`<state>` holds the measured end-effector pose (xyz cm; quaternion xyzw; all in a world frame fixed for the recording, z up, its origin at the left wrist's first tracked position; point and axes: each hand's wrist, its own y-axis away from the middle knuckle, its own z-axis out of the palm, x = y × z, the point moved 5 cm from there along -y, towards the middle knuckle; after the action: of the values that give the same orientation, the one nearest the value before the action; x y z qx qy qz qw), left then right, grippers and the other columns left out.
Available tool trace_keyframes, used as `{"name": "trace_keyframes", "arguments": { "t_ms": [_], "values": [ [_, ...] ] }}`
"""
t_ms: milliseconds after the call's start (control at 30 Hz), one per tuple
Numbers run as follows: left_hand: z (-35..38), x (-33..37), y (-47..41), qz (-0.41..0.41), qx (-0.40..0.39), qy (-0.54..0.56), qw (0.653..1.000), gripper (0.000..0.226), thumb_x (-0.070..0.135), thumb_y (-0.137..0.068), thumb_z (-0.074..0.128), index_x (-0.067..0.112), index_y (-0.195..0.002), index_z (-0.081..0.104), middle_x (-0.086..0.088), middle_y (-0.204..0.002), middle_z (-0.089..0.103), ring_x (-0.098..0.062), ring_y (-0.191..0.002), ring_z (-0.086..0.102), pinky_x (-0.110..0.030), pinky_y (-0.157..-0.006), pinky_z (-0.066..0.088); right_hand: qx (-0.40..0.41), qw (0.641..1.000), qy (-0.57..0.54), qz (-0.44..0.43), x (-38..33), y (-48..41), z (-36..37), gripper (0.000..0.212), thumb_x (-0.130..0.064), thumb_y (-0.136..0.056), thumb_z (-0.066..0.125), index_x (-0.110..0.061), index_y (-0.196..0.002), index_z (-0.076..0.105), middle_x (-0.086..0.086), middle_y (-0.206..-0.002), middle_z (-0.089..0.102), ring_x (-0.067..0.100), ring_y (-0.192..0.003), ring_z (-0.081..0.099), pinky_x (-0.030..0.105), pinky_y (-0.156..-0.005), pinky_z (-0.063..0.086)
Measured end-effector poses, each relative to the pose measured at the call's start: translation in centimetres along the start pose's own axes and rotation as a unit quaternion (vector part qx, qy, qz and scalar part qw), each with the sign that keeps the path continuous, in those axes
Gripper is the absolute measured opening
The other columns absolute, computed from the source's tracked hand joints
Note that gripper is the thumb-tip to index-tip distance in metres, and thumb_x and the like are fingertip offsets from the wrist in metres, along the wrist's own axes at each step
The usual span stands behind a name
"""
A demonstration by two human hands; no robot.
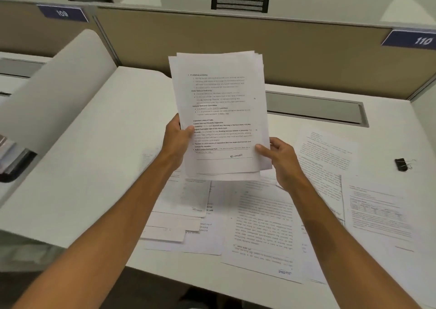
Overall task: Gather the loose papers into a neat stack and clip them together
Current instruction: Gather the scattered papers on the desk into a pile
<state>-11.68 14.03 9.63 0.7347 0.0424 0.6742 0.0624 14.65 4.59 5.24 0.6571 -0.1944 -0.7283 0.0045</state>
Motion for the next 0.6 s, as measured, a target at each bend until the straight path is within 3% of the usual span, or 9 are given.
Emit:
{"name": "trace_keyframes", "arguments": {
  "t_ms": [167, 333, 467, 600],
  "values": [
    [-2.5, -2.4, 0.9, -0.072, -0.023, -0.034, 0.997, 0.034, -0.001, -0.100, 0.047, 0.016, -0.130, 0.049, -0.004, -0.131, 0.062, -0.022, -0.115, 0.062, -0.042, -0.101, 0.052, -0.028, 0.999, -0.008, 0.029, -0.2, 0.8, 2.6, 0.029, -0.015, -0.092, 0.070, -0.005, -0.118, 0.067, 0.007, -0.113, 0.076, 0.030, -0.099, 0.074, 0.046, -0.088, 0.061],
    [-4.2, -4.9, 1.9, -0.149, -0.035, -0.010, 0.988, 0.037, 0.000, -0.102, 0.045, 0.012, -0.137, 0.045, -0.004, -0.128, 0.059, -0.027, -0.113, 0.062, -0.047, -0.097, 0.053, -0.057, 0.996, 0.007, 0.075, 1.5, 1.3, 5.7, 0.025, -0.011, -0.093, 0.067, -0.005, -0.117, 0.066, 0.010, -0.110, 0.077, 0.031, -0.096, 0.075, 0.044, -0.084, 0.062],
    [-6.6, -7.3, 2.1, -0.177, -0.003, -0.037, 0.984, 0.024, -0.001, -0.096, 0.053, 0.015, -0.113, 0.060, -0.006, -0.114, 0.069, -0.024, -0.098, 0.068, -0.044, -0.089, 0.057, 0.006, 0.993, 0.057, 0.106, 4.1, 1.6, 7.5, 0.019, -0.011, -0.091, 0.069, -0.010, -0.111, 0.068, 0.007, -0.106, 0.077, 0.027, -0.089, 0.076, 0.040, -0.076, 0.063],
    [-10.2, -9.6, 2.5, -0.165, 0.068, -0.142, 0.974, 0.020, 0.003, -0.088, 0.066, 0.017, -0.102, 0.068, 0.000, -0.096, 0.071, -0.023, -0.092, 0.069, -0.037, -0.083, 0.058, 0.058, 0.982, 0.121, 0.132, 7.9, 2.2, 10.1, 0.018, -0.010, -0.084, 0.075, -0.015, -0.098, 0.064, 0.007, -0.104, 0.076, 0.027, -0.089, 0.075, 0.047, -0.083, 0.062]
  ]
}}
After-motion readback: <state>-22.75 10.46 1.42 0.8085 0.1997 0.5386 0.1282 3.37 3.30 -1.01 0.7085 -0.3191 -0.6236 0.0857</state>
